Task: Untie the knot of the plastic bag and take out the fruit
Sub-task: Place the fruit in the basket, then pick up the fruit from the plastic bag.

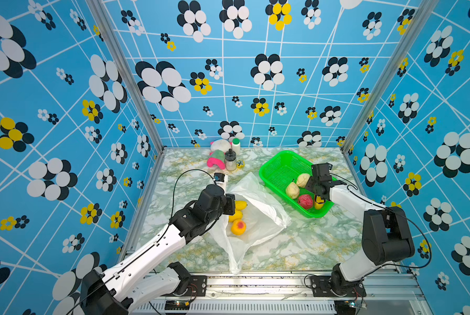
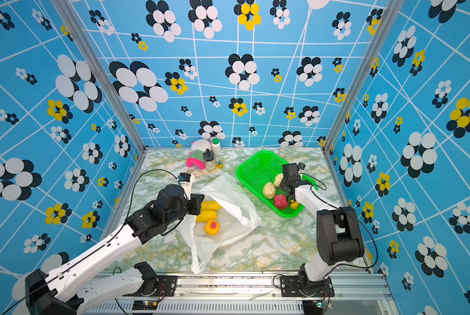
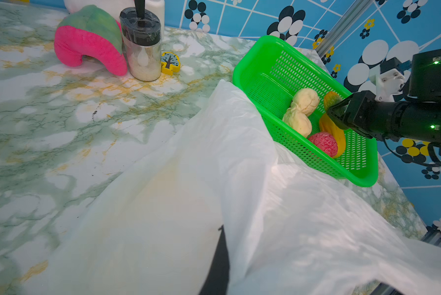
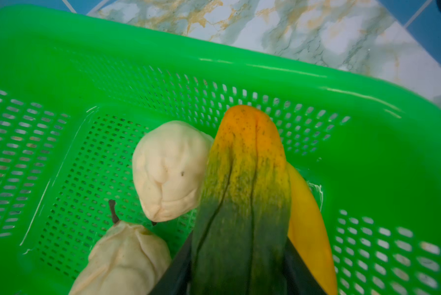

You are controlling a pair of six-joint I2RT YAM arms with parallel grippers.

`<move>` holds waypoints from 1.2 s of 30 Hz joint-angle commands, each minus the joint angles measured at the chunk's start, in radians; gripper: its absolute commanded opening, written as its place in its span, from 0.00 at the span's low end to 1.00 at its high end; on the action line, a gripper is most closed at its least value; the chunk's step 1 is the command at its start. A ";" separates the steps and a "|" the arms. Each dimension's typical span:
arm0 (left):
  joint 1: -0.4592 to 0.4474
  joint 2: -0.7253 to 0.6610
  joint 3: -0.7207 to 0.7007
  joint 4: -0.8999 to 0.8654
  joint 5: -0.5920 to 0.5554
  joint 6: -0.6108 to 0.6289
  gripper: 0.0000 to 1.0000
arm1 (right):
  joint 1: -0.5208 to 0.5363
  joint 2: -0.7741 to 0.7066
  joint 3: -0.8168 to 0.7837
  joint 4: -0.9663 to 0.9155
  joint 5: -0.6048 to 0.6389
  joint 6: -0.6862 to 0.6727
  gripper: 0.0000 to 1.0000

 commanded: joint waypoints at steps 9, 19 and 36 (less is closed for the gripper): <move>0.020 -0.045 -0.008 -0.009 0.014 0.013 0.00 | -0.001 0.020 -0.004 -0.017 -0.064 0.010 0.70; 0.028 -0.029 -0.004 -0.001 0.033 0.009 0.00 | 0.063 -0.201 -0.083 -0.071 -0.006 0.000 0.76; 0.066 0.076 -0.002 0.103 0.046 0.107 0.00 | 0.878 -0.903 -0.410 0.398 -0.319 -0.357 0.50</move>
